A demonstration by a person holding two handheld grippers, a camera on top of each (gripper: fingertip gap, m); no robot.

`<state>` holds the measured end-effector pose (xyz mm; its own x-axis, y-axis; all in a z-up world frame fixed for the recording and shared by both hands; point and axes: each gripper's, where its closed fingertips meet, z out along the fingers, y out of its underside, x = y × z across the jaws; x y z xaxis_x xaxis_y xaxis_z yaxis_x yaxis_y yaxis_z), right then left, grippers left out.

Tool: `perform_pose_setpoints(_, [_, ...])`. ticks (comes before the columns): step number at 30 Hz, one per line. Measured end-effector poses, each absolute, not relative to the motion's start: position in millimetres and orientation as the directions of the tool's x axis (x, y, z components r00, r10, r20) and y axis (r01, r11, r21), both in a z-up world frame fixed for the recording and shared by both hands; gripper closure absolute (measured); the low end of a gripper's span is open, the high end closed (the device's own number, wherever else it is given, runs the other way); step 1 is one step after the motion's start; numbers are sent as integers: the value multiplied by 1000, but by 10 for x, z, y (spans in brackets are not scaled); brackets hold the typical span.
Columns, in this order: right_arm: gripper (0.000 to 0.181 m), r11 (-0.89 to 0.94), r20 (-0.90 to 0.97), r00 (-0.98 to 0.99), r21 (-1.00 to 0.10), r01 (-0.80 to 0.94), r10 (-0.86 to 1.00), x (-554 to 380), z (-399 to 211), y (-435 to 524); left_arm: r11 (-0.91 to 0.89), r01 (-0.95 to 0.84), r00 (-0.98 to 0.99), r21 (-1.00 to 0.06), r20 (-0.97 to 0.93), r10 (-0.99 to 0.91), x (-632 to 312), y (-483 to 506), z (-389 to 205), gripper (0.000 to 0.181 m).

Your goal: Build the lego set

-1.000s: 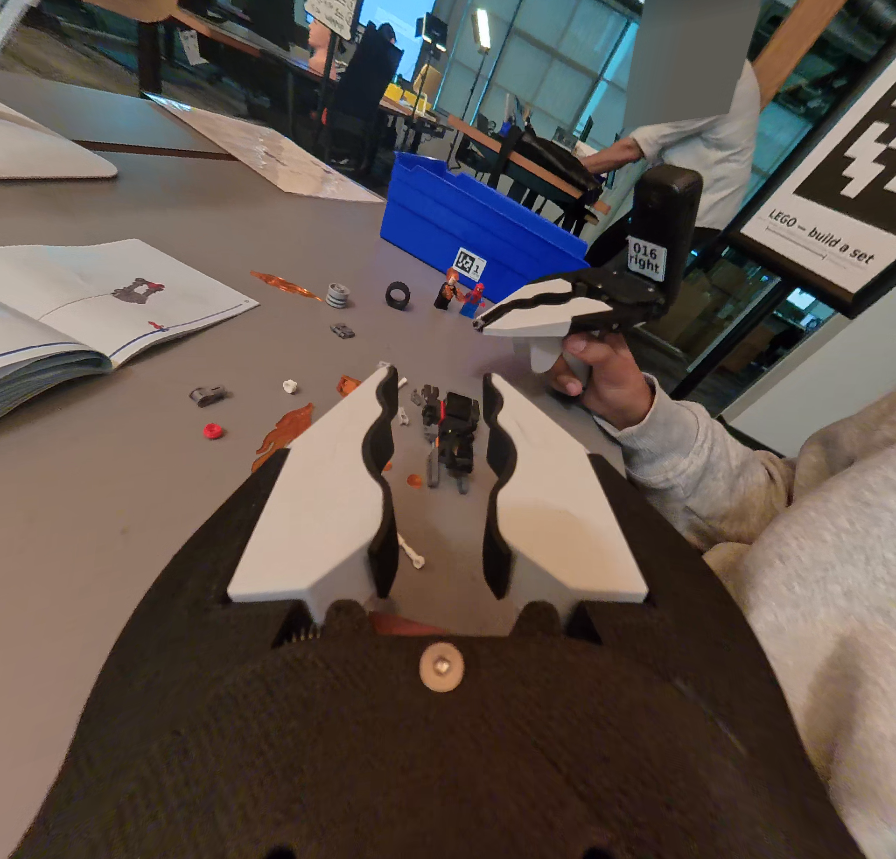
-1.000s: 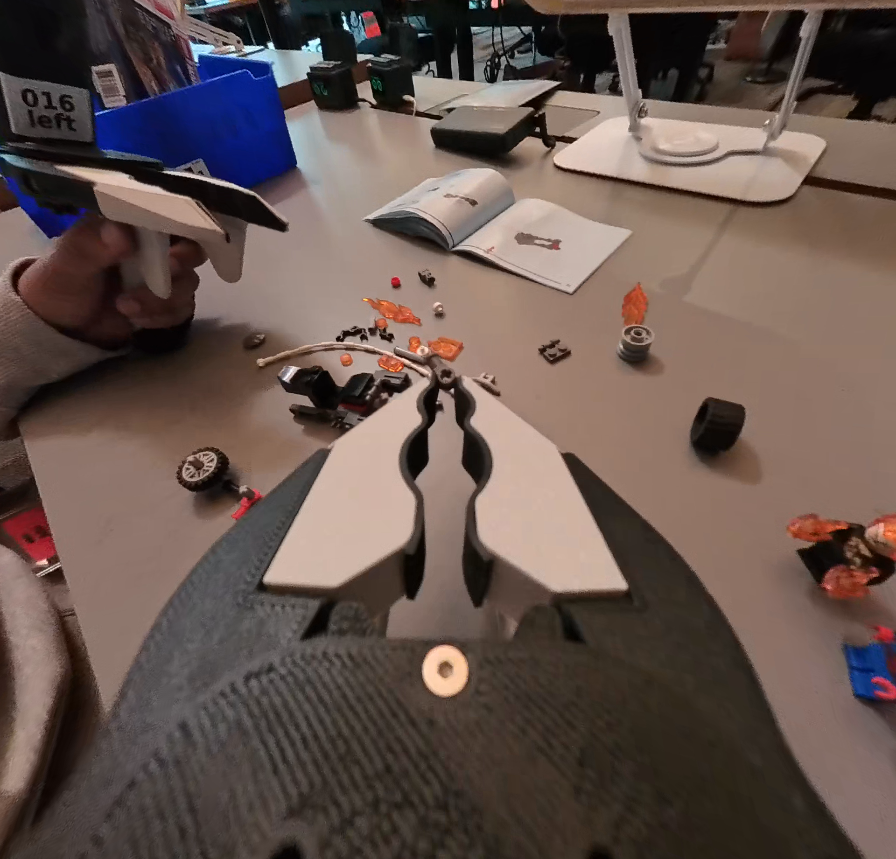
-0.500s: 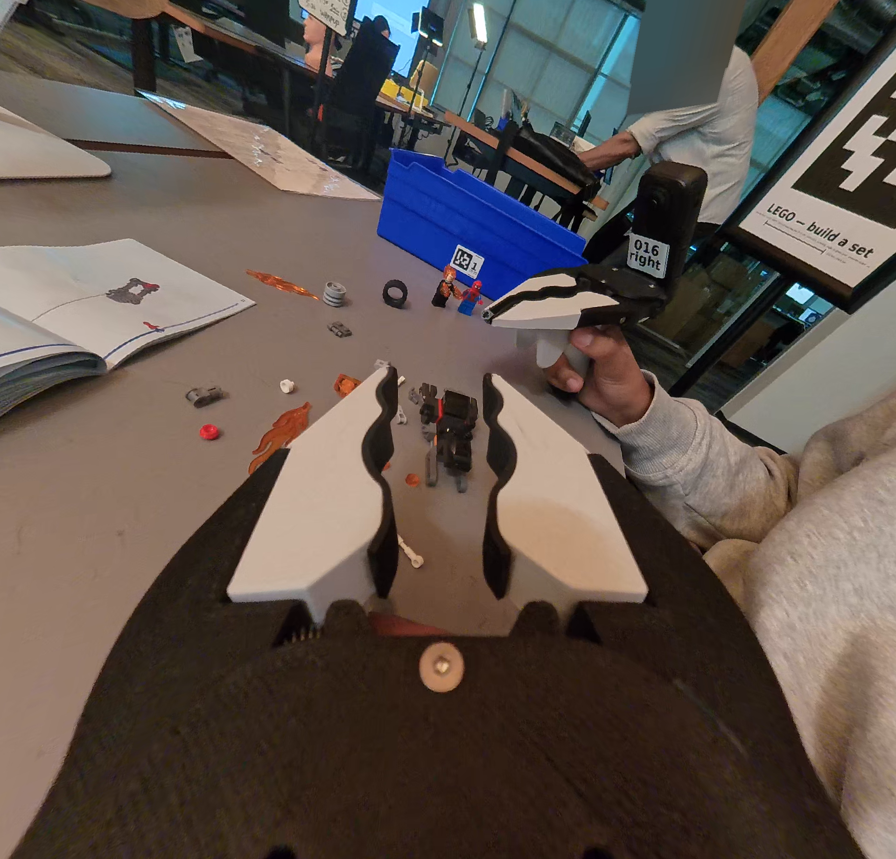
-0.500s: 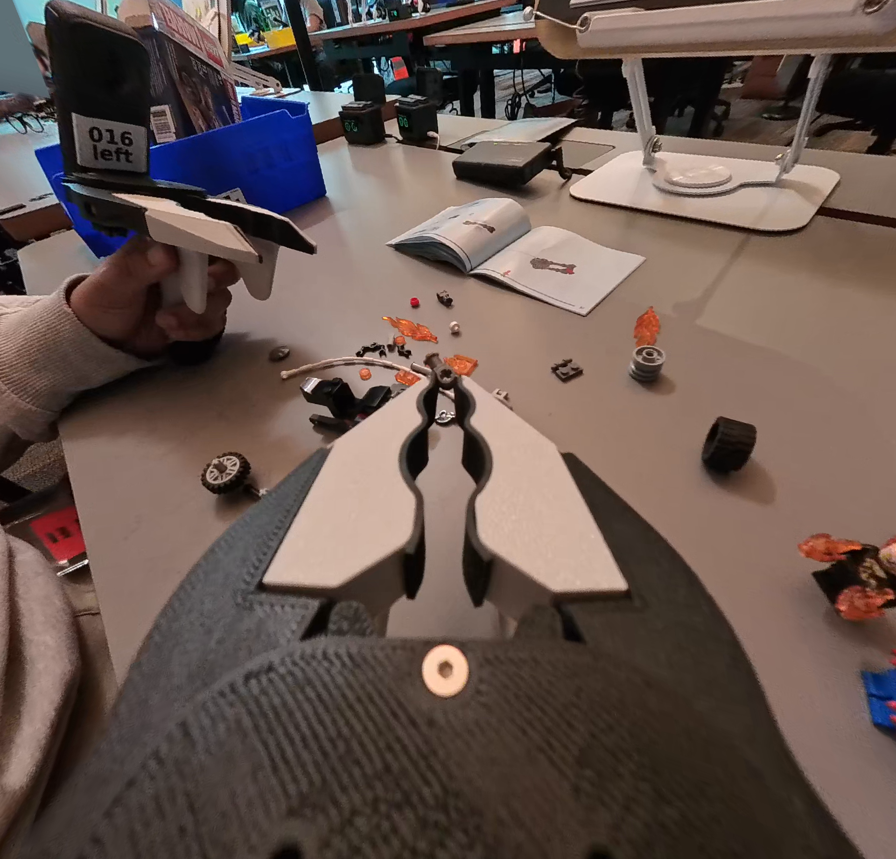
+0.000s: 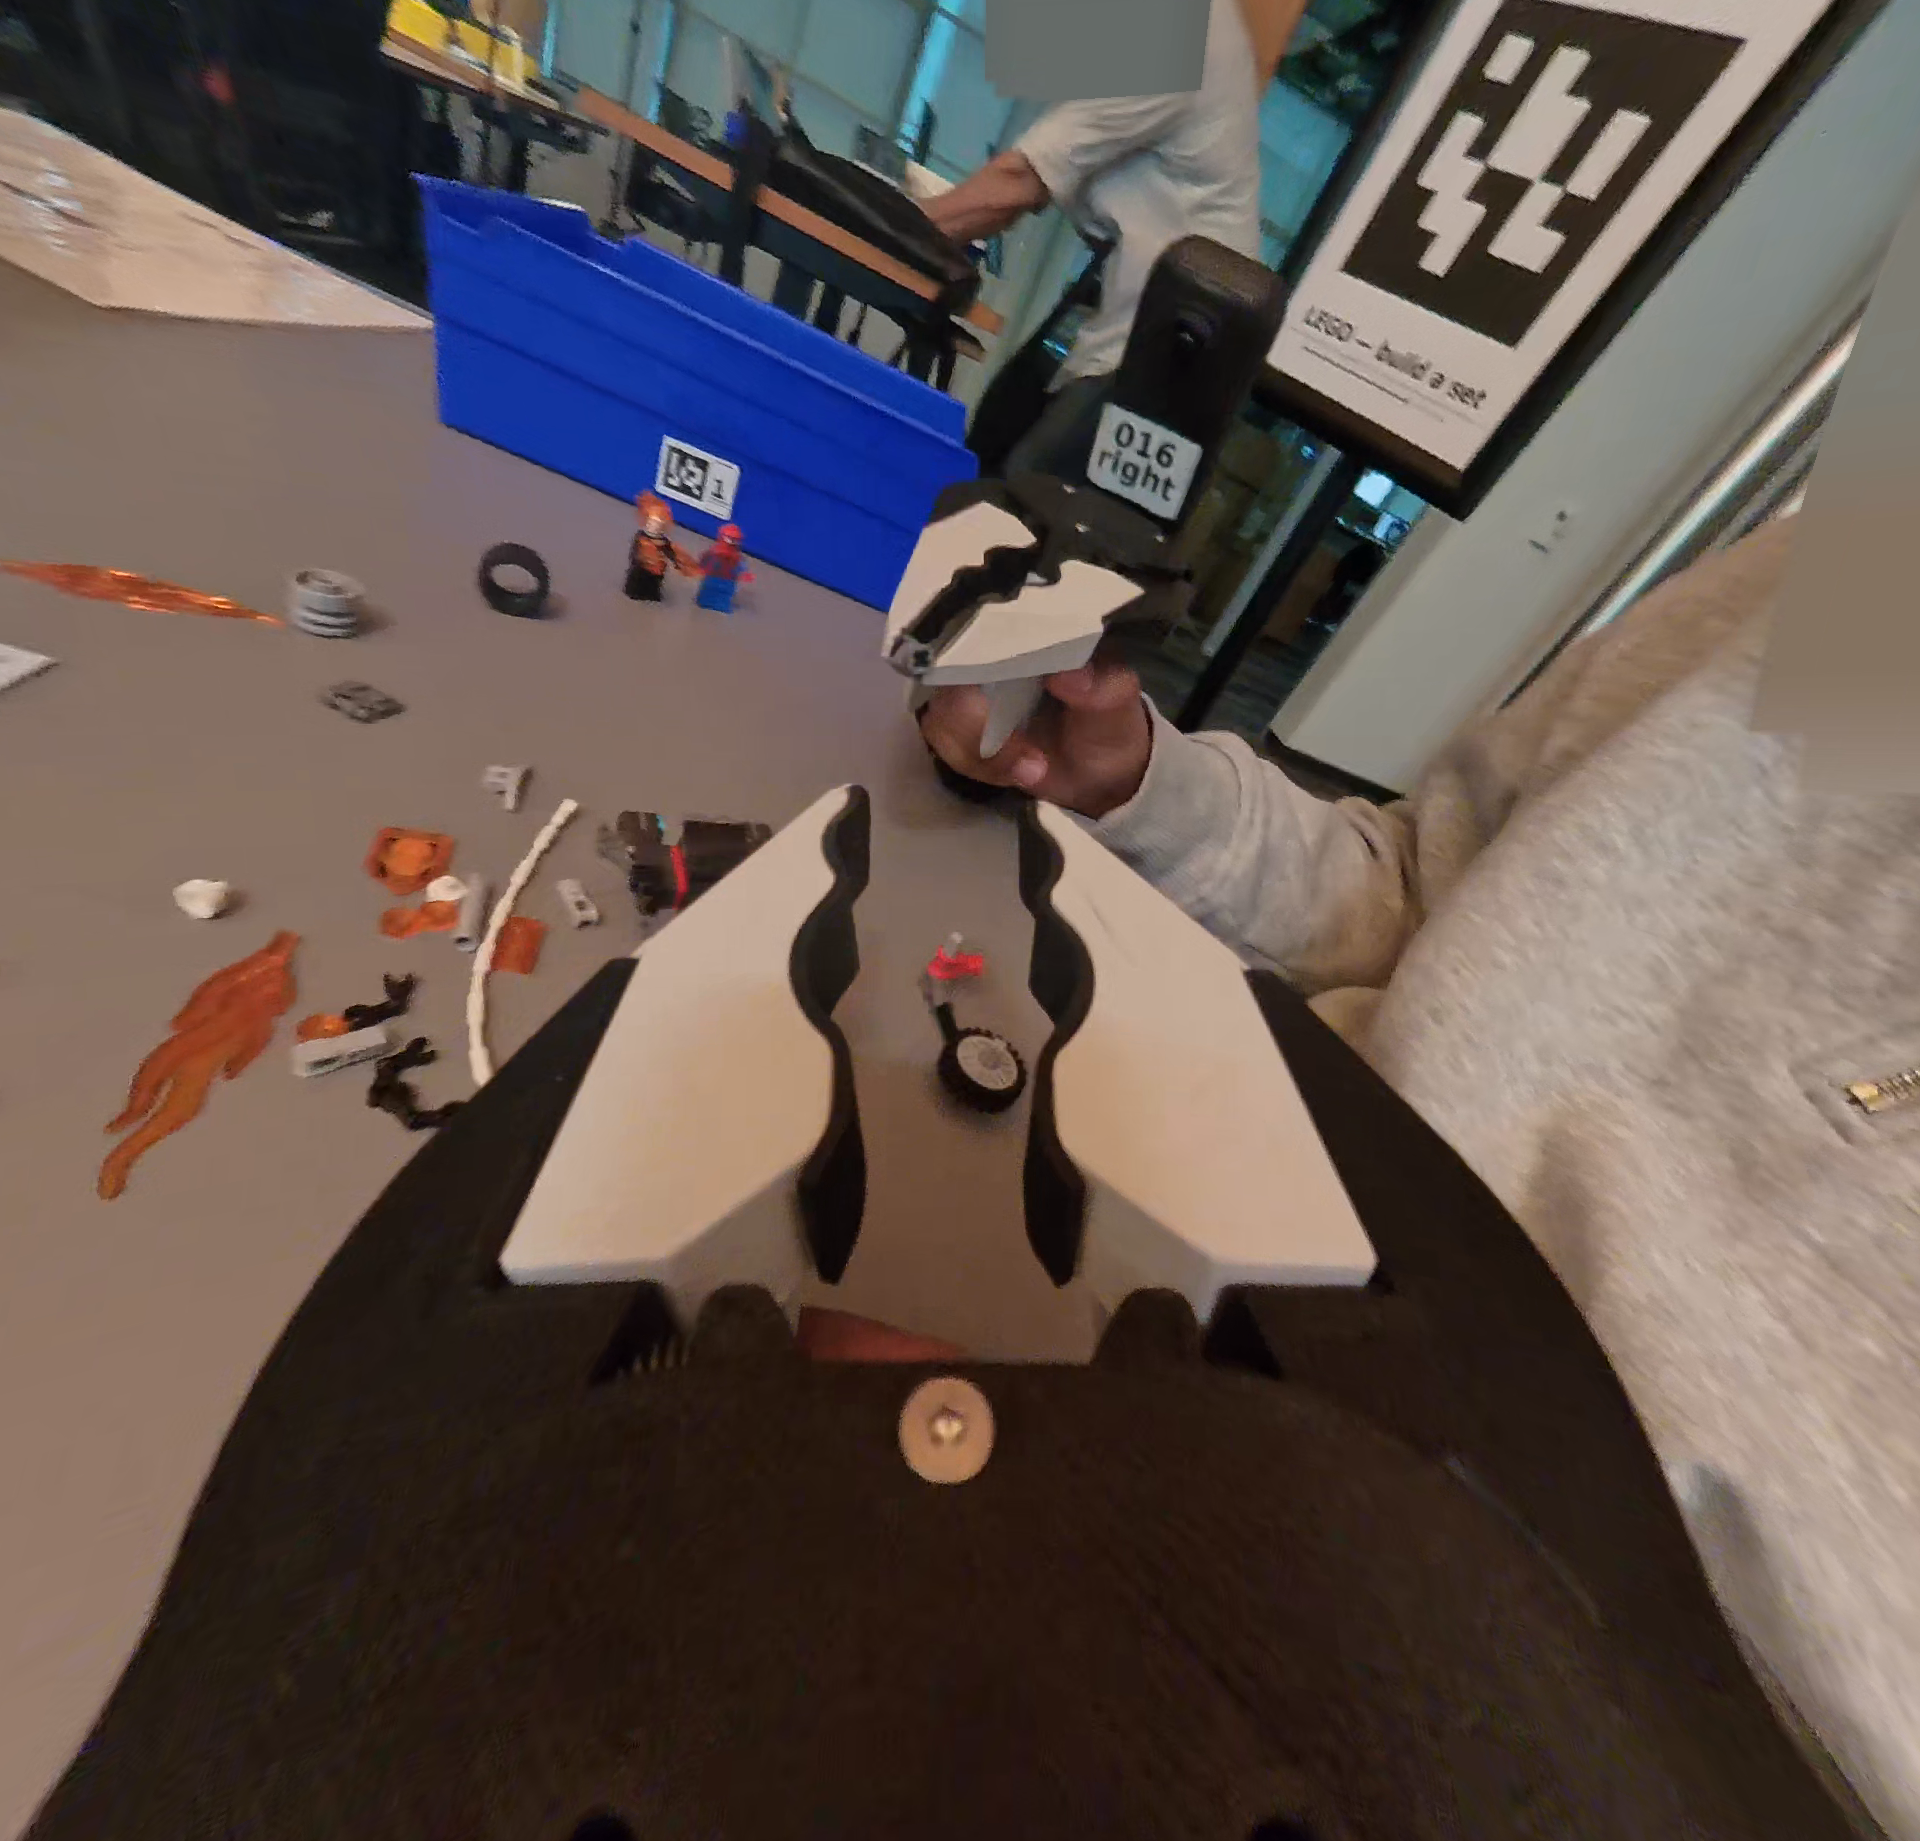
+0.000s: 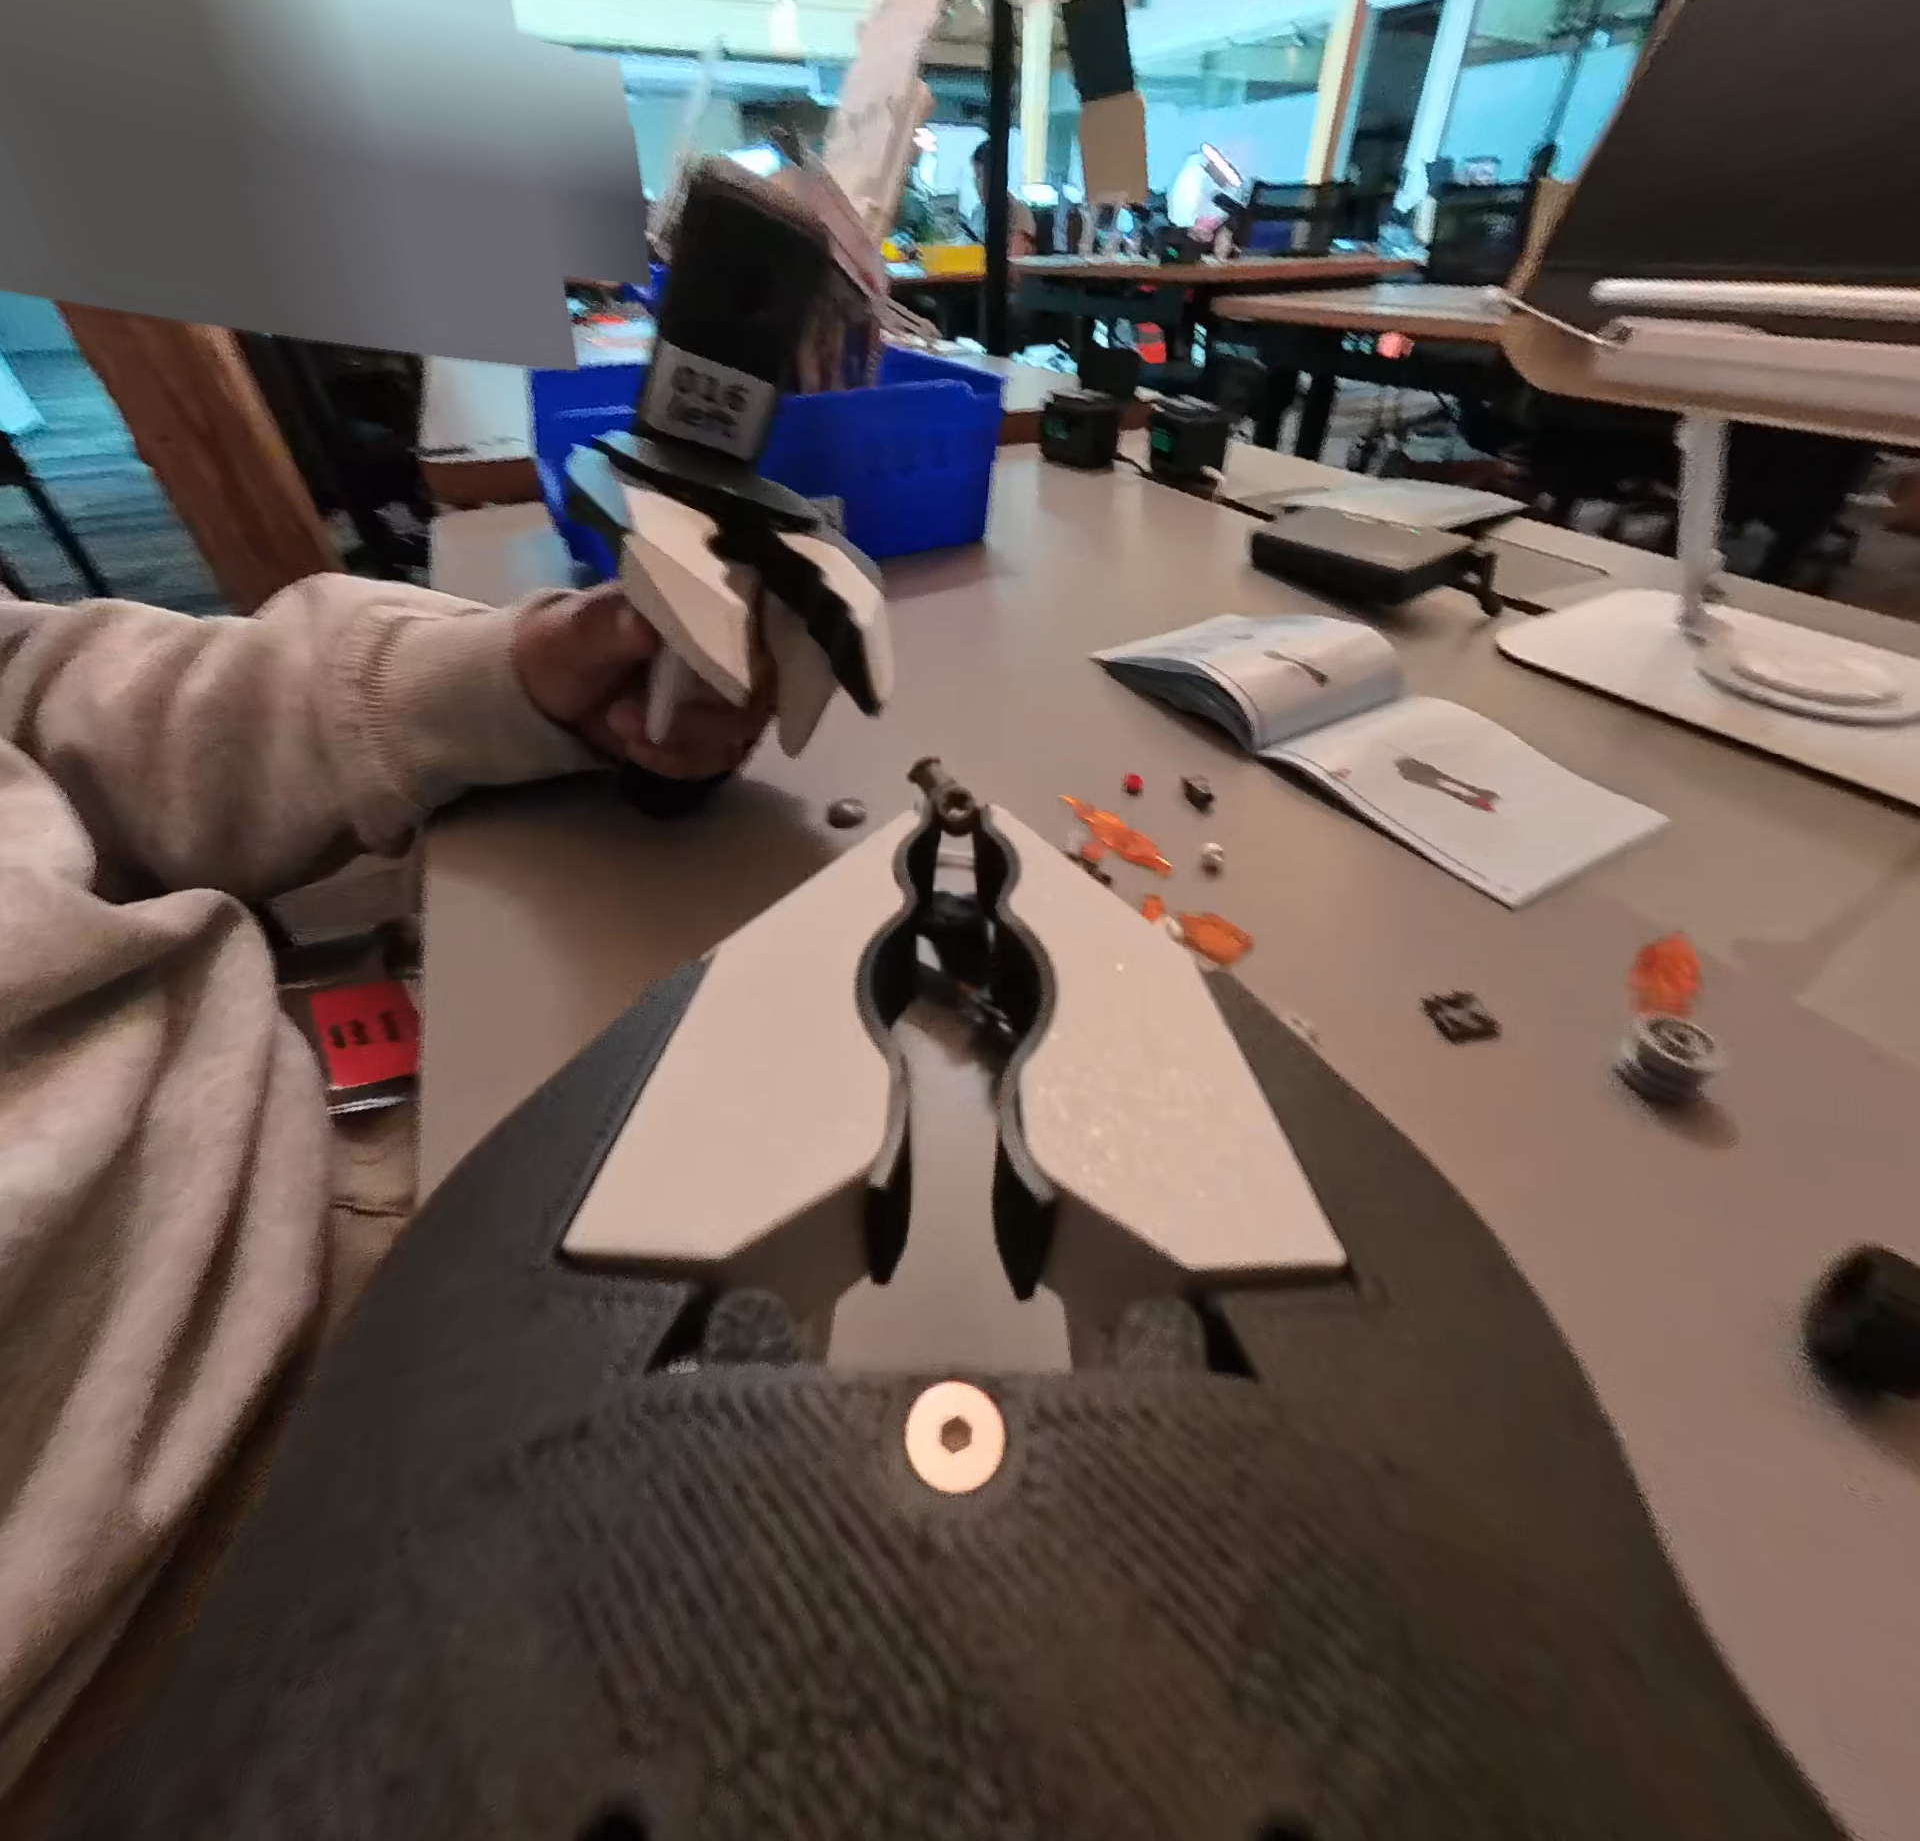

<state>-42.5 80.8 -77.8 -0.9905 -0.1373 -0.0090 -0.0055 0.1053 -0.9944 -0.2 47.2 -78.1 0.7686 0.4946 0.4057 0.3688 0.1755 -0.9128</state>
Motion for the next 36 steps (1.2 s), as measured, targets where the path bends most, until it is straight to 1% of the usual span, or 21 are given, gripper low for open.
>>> perform_pose_setpoints(4, [177,42,-60,-961,-998,50,-271,-139,-665,753,114,356,805,-927,366,466,75,584,-802,155])
perform_pose_setpoints(7, [177,46,-79,-949,-997,69,-305,-11,-663,674,93,353,826,-931,357,435,127,642,-801,155])
perform_pose_setpoints(9, [177,44,-80,-945,-997,70,-318,45,-659,646,79,346,836,-935,345,426,151,668,-802,159])
perform_pose_setpoints(16, [177,51,-79,-941,-997,66,-328,71,-670,636,57,324,850,-944,317,420,185,701,-798,169])
perform_pose_setpoints(25, [177,91,-20,-943,-996,-11,-332,156,-757,596,52,312,851,-949,304,427,185,705,-795,172])
perform_pose_setpoints(36, [177,90,-22,-947,-996,-7,-319,138,-754,589,46,299,858,-953,290,424,201,717,-787,176])
